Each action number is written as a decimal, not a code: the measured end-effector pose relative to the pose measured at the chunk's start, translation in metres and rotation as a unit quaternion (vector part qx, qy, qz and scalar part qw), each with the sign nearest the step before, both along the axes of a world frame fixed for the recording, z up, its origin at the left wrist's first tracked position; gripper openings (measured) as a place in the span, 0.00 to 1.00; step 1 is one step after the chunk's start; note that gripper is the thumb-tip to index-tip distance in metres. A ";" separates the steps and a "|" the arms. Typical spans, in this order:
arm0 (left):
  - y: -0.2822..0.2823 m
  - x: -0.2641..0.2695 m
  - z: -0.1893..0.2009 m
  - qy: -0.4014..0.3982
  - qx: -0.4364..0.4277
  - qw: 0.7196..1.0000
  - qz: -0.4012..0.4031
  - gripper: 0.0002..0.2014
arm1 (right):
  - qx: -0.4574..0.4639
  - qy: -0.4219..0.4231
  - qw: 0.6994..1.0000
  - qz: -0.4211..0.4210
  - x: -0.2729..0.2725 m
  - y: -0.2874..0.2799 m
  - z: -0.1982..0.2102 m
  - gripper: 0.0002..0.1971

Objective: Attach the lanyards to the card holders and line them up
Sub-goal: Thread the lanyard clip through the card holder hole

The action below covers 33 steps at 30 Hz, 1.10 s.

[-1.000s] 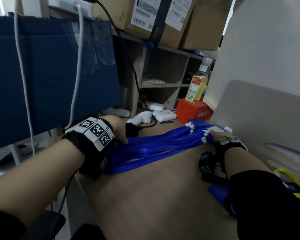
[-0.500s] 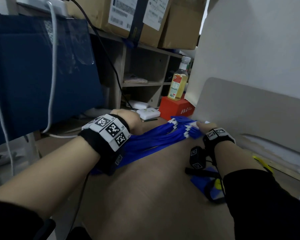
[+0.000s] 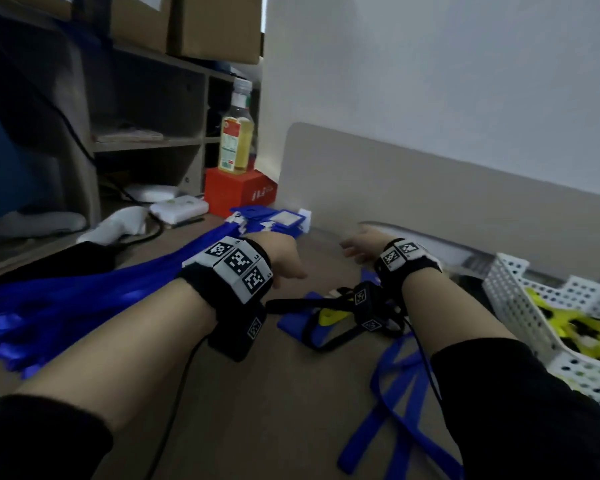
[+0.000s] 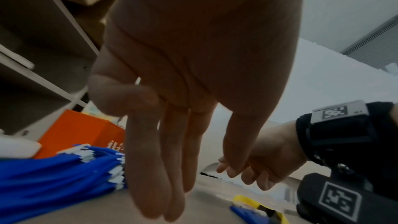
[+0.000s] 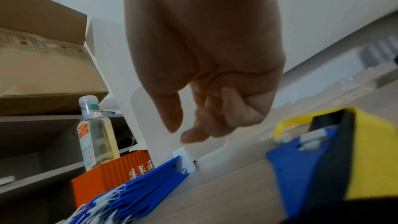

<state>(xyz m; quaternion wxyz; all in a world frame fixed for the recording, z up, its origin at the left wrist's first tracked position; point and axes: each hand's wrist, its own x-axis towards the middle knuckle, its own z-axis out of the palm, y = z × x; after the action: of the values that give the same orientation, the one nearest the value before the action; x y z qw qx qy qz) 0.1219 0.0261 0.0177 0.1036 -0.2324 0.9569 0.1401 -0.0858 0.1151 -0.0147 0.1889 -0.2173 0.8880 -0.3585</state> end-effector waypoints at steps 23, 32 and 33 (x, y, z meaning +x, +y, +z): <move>0.045 -0.118 -0.022 -0.031 0.001 0.987 -0.156 0.14 | 0.327 0.148 0.919 0.165 -0.078 0.048 -0.027 0.26; 0.042 -0.136 -0.031 -0.039 0.011 0.989 -0.145 0.18 | 0.295 0.104 0.944 0.108 -0.069 0.064 -0.026 0.28; 0.042 -0.135 -0.030 -0.037 0.013 0.989 -0.146 0.18 | 0.287 0.101 0.947 0.105 -0.066 0.067 -0.025 0.23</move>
<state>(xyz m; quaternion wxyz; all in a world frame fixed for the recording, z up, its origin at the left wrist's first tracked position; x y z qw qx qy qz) -0.0135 0.0685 -0.0124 0.1608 -0.0938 0.9743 0.1271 -0.1522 0.1822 -0.0401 0.1892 -0.2812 0.9399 -0.0422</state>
